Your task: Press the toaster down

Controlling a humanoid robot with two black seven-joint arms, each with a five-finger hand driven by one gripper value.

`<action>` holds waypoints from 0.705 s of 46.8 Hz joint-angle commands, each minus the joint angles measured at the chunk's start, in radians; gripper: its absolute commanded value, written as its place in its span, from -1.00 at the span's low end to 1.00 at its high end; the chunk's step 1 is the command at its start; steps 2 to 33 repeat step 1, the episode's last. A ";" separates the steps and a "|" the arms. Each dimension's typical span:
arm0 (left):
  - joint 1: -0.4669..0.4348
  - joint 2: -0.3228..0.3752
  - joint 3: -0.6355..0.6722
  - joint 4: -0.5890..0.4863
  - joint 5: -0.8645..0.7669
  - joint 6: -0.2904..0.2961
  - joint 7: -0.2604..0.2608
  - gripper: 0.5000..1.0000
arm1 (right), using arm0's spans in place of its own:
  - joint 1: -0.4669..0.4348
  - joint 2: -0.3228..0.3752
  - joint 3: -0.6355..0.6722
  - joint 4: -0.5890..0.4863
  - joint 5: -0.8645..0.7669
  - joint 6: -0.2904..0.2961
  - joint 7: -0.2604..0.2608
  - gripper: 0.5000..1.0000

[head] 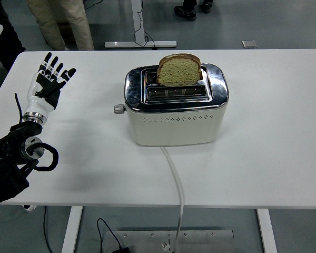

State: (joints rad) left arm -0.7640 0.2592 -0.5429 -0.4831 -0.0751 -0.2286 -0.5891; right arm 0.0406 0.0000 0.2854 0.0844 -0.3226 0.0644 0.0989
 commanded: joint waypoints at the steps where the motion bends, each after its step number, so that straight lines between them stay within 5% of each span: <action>1: 0.002 -0.003 0.000 0.000 0.000 -0.002 0.000 1.00 | -0.004 0.000 0.001 0.000 0.000 0.000 0.005 0.99; 33: 0.002 -0.003 0.000 0.000 0.000 -0.002 0.000 1.00 | -0.004 0.000 0.001 0.000 0.000 0.000 0.005 0.99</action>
